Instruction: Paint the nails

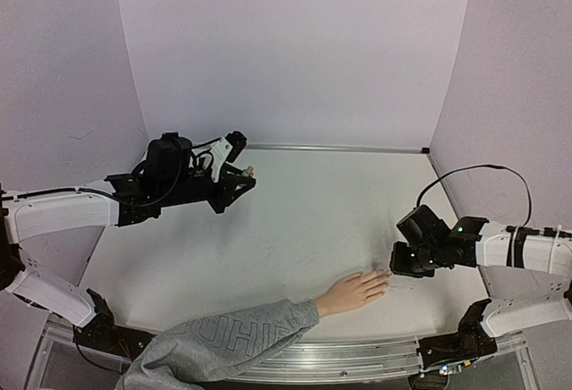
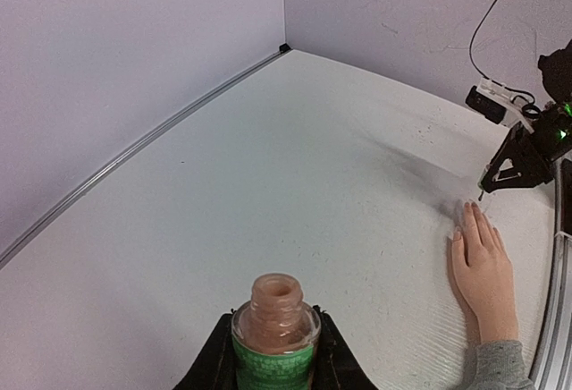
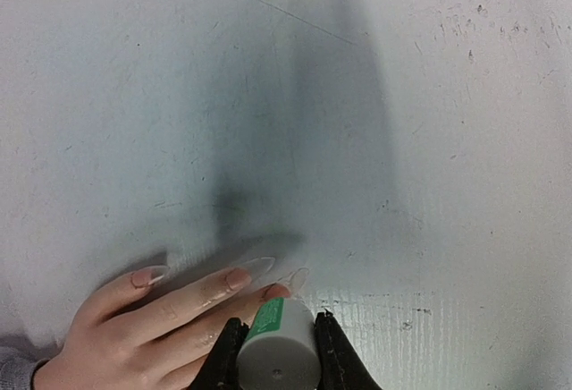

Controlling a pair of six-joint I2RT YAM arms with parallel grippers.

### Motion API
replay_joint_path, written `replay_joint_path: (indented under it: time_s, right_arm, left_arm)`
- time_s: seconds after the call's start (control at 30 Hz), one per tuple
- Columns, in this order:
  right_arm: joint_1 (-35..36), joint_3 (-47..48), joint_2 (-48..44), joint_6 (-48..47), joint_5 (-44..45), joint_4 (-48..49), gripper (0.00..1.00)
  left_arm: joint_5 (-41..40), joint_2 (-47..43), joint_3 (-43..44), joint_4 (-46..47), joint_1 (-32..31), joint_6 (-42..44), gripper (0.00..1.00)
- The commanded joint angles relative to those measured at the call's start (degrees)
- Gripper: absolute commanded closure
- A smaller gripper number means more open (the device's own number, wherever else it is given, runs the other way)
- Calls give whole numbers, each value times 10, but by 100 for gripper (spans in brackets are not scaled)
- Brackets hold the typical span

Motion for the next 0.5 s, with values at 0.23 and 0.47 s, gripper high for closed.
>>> replay_joint_path:
  time_s: [0.23,0.47]
  right_arm:
    - [-1,-3,19,-10,-6,11,100]
    - [-1,-6,28,-6,1,15,100]
  left_arm:
    - [-6,-23,-1,36,3,-7,100]
    - [-7,-21,2,36,3,-4,100]
